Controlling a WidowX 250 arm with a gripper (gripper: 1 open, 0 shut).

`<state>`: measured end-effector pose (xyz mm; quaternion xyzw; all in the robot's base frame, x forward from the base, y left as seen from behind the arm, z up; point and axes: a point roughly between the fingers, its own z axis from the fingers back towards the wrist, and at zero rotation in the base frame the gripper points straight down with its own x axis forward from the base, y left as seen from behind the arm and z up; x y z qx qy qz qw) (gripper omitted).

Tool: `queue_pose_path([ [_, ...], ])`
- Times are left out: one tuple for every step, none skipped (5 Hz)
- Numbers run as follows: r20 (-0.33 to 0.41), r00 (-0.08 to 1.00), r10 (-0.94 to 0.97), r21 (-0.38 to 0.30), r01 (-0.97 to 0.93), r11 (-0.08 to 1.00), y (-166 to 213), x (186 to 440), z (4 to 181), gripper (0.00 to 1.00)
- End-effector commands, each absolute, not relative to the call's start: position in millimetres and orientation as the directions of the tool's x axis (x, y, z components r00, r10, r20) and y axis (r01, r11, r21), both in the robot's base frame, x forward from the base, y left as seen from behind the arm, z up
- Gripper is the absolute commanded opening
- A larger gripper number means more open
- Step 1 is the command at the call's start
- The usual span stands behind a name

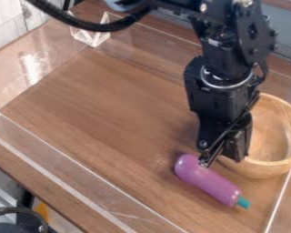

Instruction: Put the purple eggplant in the brown bowl

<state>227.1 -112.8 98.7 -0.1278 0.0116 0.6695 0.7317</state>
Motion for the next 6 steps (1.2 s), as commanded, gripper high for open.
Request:
queue_pose_path([
  [-0.198,0.112,0.974,-0.219,-0.973,0.068,-113.9,229.4,110.0,0.00],
  [-0.195,0.109,0.975,-0.221,-0.973,0.064,-113.6,229.0,109.8,0.00],
  [-0.187,0.101,0.977,-0.211,-0.976,0.060,-114.2,226.9,104.9,0.00],
  [-0.194,0.047,0.980,-0.199,-0.980,0.008,-114.2,220.7,93.4,0.00],
  [-0.204,0.019,0.979,-0.187,-0.982,-0.020,-116.3,214.0,82.2,0.00],
  [-0.208,-0.013,0.978,-0.155,-0.987,-0.046,-117.2,211.0,72.8,0.00],
])
